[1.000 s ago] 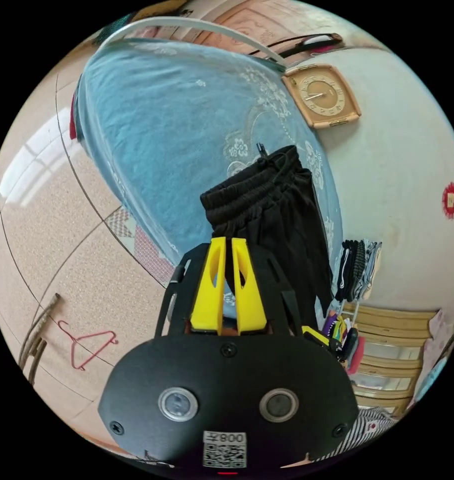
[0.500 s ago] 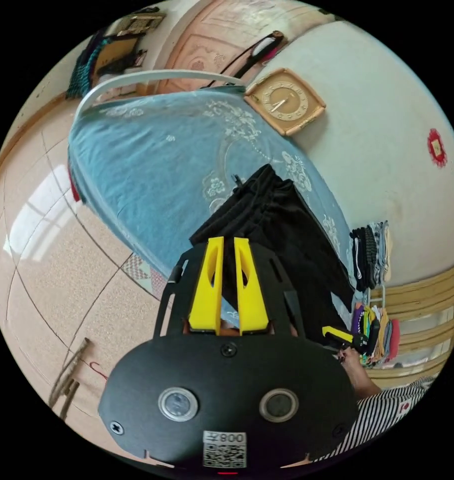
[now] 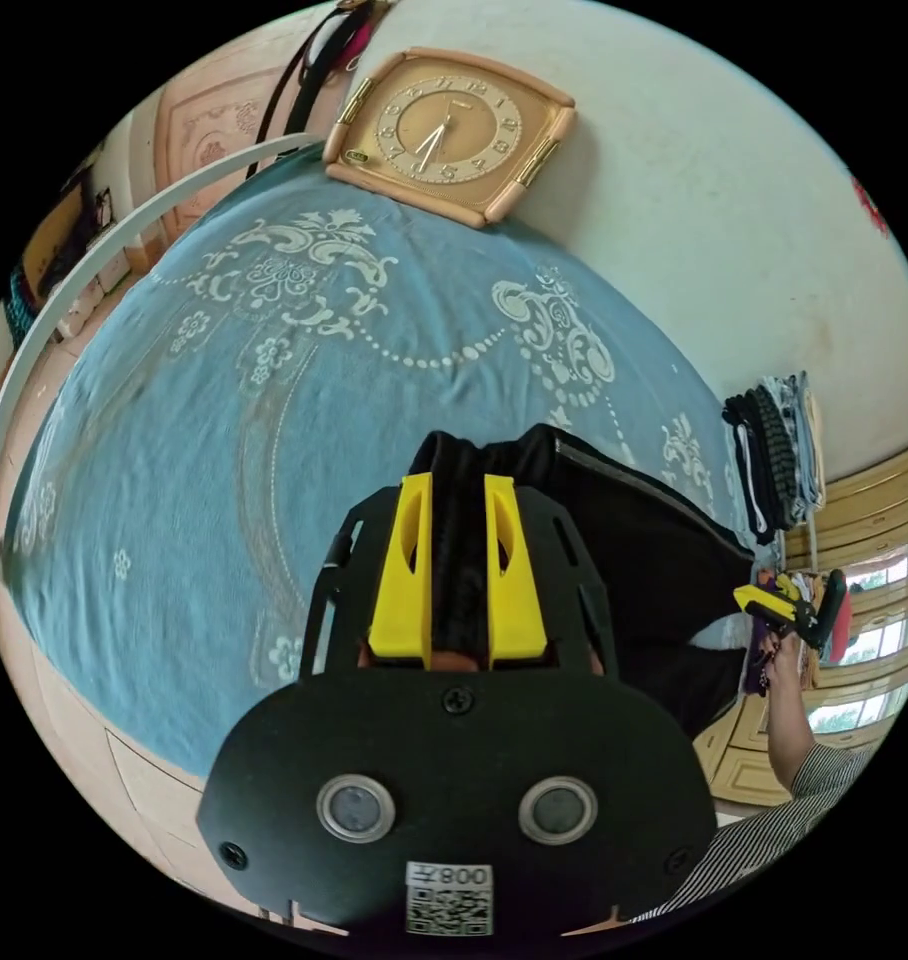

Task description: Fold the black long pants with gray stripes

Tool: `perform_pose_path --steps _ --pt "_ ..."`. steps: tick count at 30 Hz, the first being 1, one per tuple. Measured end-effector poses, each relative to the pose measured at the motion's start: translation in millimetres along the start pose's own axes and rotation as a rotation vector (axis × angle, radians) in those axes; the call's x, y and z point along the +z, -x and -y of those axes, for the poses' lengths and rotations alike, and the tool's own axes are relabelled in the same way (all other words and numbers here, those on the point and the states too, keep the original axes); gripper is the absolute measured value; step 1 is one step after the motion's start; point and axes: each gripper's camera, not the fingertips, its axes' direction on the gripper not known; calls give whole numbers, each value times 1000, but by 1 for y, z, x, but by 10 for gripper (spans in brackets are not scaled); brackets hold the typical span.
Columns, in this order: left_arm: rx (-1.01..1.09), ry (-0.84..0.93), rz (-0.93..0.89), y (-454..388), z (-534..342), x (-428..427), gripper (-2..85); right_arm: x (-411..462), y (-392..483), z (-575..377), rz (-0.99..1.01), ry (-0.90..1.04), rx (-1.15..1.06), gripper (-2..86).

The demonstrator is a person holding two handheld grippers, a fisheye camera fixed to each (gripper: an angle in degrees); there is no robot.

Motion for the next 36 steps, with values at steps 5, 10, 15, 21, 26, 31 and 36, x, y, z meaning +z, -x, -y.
perform_pose_path --steps 5,10,15,21,26,31,36 --pt "-1 30 73 3 36 13 29 46 -18 62 74 23 18 40" --pt "-91 -124 -10 31 31 -13 19 74 -10 89 46 -9 -19 47" --pt "-158 -98 -87 40 39 8 31 107 -8 134 1 36 -36 63" --pt "-43 -172 -30 11 56 -10 62 140 13 179 -56 57 -115 76" --pt "134 -98 -9 -22 78 2 76 178 35 201 -93 104 -179 79" --pt "203 62 136 -52 103 45 50 210 51 214 -190 156 -231 76" --pt "201 37 178 -68 112 45 33 213 40 218 -119 141 -161 65"
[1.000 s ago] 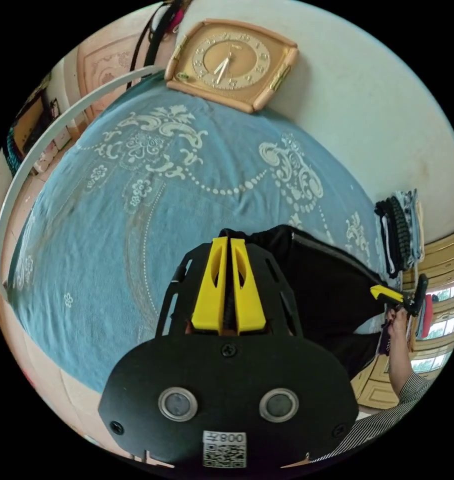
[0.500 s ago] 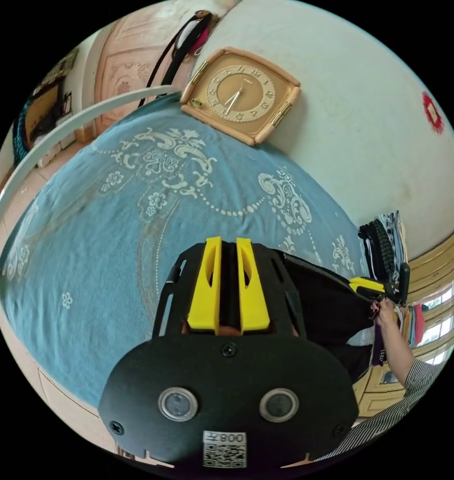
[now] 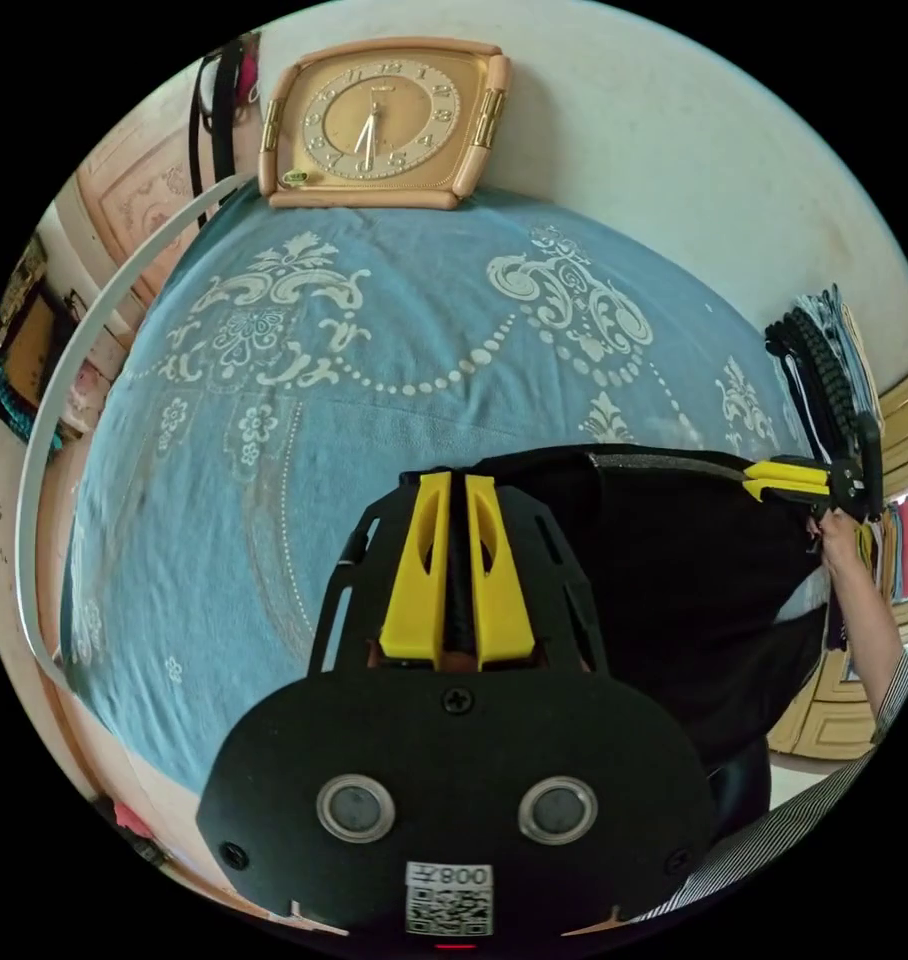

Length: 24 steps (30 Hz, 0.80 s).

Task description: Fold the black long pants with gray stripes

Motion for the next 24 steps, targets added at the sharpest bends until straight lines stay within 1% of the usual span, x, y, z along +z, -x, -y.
perform_pose_path --steps 1,4,6,8,9,10,12,13,15,16,17,18,19,20,21,22,23,24 --pt "-12 -27 19 -3 -2 -9 31 -2 -2 -1 4 -5 15 63" --pt "-16 -89 47 -11 -23 -36 30 -27 -4 -20 -16 -130 95 58" --pt "-33 -111 32 -13 -47 -50 31 -46 12 -44 57 -201 84 61" --pt "-74 -115 -89 -13 -86 -59 32 -51 40 -65 153 -220 37 60" --pt "-79 -108 -122 -13 -96 -60 32 -48 66 -80 223 -212 -10 58" --pt "-90 -78 -169 -16 -115 -57 32 -46 81 -87 251 -200 -36 57" --pt "-114 -3 -159 -22 -140 -49 29 -22 141 -110 285 -102 -138 48" --pt "-134 40 -128 -26 -153 -41 26 -13 154 -114 280 -73 -153 45" --pt "-112 -8 -107 -31 -165 -40 19 26 187 -127 273 65 -183 29" --pt "-145 -7 -126 -29 -165 -39 16 28 187 -130 265 48 -137 25" --pt "-200 20 -172 -25 -159 -40 13 20 185 -136 325 -5 -108 17" --pt "-216 23 -187 -24 -156 -42 13 16 187 -136 435 10 -128 13" --pt "-216 -10 -186 -27 -152 -48 11 15 189 -137 466 12 -137 10" --pt "-190 -24 -167 -33 -148 -50 11 14 196 -141 446 17 -166 8" --pt "-181 -13 -151 -36 -146 -48 10 22 206 -144 335 55 -186 5" --pt "-162 37 -121 -43 -141 -38 10 25 210 -146 304 56 -205 5" --pt "-132 52 -106 -50 -137 -30 10 23 211 -151 287 6 -212 4" --pt "-119 39 -98 -53 -135 -29 9 22 211 -152 284 0 -211 3"
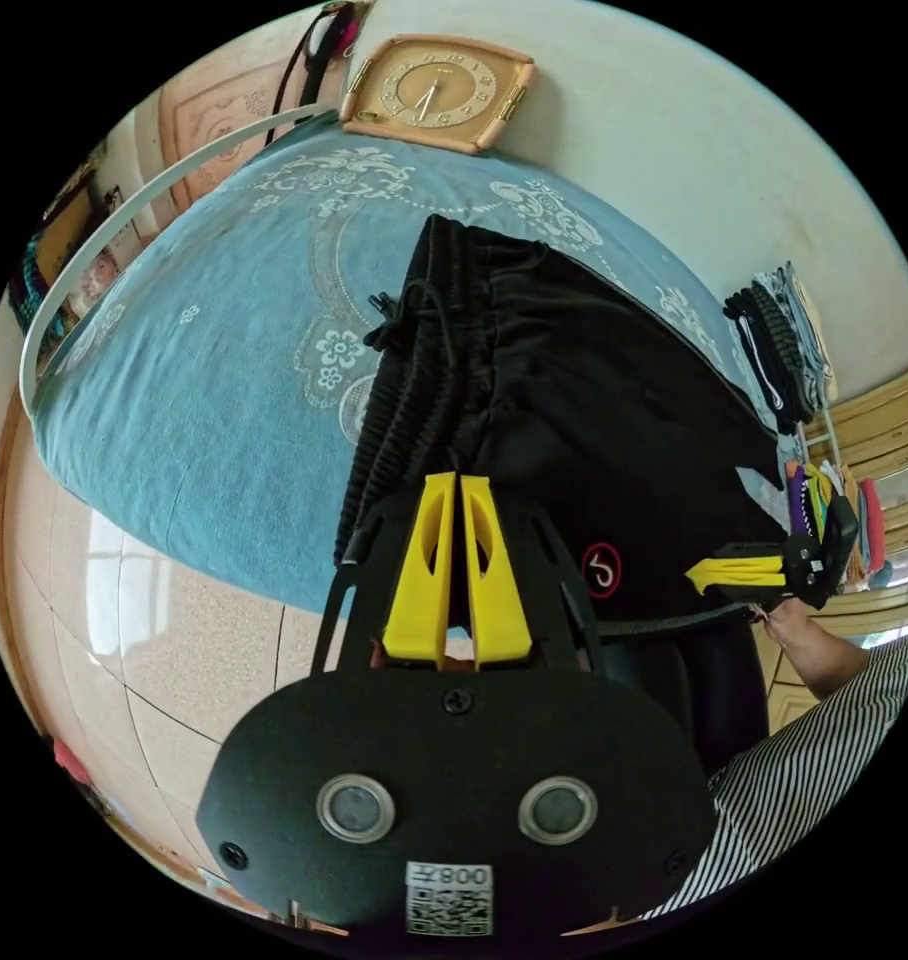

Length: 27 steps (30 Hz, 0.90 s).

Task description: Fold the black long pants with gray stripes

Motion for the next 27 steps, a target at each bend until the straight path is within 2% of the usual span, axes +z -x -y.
perform_pose_path --steps 8,11,14,18,22,27 --pt "122 32 68 -39 28 8 9 -9 14 -9 -112 -56 -82 2" --pt "86 42 51 -46 45 -1 7 -17 0 -13 -41 -74 -25 2" --pt "67 -92 12 -56 62 -23 5 -33 -24 -7 84 -10 48 2" --pt "141 -173 24 -76 100 -36 8 -86 -64 -11 147 -155 129 4" --pt "273 -147 8 -107 167 -21 19 -128 -103 -3 50 -252 156 12" --pt "349 -18 110 -146 245 22 43 -160 -152 33 -95 -273 183 46"
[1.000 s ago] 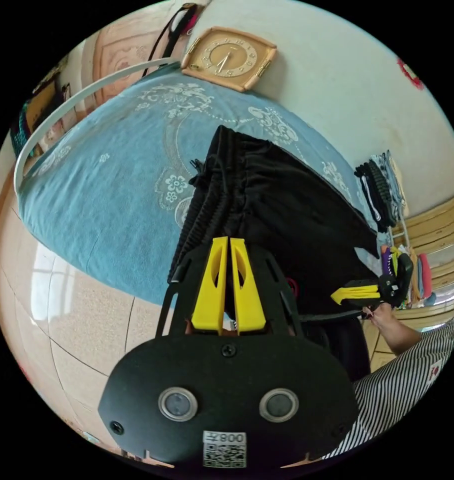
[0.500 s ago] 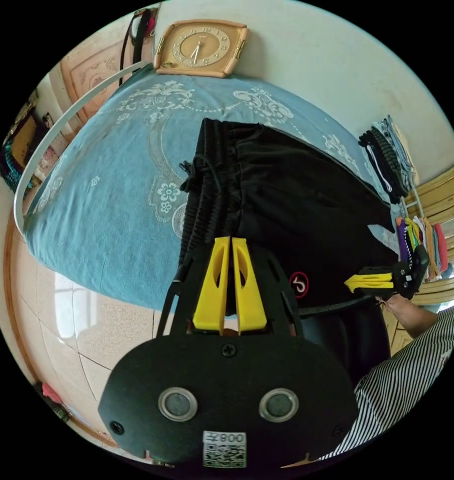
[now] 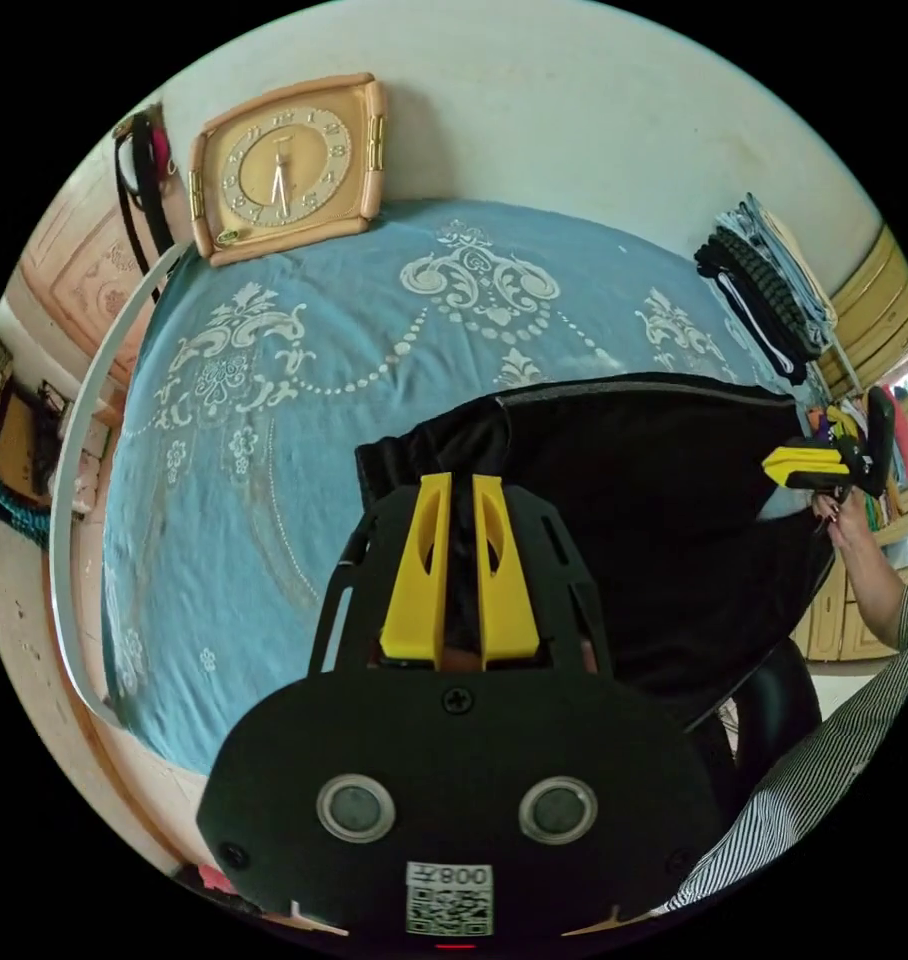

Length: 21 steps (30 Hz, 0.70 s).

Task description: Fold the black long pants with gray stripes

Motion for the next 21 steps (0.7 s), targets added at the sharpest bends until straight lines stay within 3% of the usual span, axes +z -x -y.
perform_pose_path --steps 9,21 --pt "166 250 141 -17 100 56 93 7 -26 70 -186 49 -77 70" --pt "214 232 84 -37 132 54 85 49 -19 109 -346 224 -173 59"
